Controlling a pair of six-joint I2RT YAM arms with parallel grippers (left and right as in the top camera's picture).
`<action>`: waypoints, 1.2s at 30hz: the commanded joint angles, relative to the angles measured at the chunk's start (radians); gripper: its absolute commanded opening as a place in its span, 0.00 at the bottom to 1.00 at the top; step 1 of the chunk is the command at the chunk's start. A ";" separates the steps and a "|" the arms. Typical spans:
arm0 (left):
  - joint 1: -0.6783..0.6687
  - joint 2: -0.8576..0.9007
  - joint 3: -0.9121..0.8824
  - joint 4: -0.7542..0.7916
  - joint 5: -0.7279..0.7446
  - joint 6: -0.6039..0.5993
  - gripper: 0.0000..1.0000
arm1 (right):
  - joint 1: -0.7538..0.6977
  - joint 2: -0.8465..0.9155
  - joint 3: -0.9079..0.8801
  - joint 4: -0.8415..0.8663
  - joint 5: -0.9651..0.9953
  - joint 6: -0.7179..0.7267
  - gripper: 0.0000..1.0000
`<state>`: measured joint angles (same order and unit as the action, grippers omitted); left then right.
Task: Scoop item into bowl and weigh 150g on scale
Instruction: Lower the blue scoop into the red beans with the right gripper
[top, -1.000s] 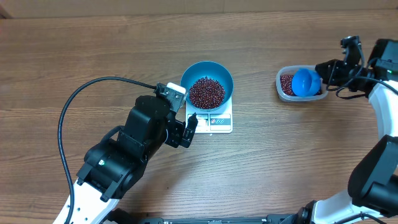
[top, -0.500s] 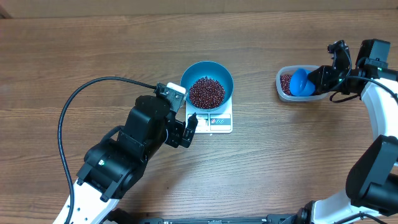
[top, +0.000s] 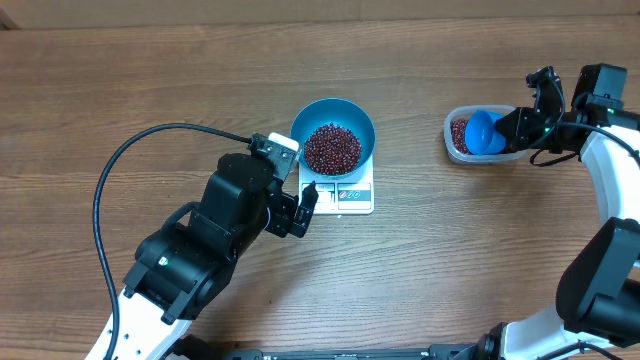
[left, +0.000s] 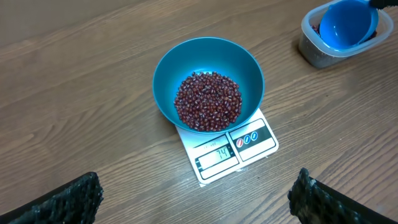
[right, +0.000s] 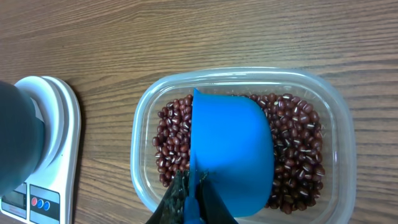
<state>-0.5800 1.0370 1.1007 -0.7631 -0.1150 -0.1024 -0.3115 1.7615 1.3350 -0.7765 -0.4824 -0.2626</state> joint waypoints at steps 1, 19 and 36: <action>0.005 -0.003 0.004 0.003 0.009 -0.010 0.99 | 0.004 -0.029 0.009 -0.014 0.019 -0.003 0.04; 0.005 -0.003 0.004 0.003 0.009 -0.010 1.00 | 0.061 -0.051 0.232 -0.202 0.164 -0.135 0.04; 0.005 -0.003 0.004 0.003 0.008 -0.010 1.00 | 0.373 -0.050 0.230 -0.231 0.814 -0.100 0.04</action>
<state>-0.5800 1.0370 1.1007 -0.7635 -0.1150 -0.1024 0.0368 1.7409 1.5414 -1.0237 0.1738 -0.3717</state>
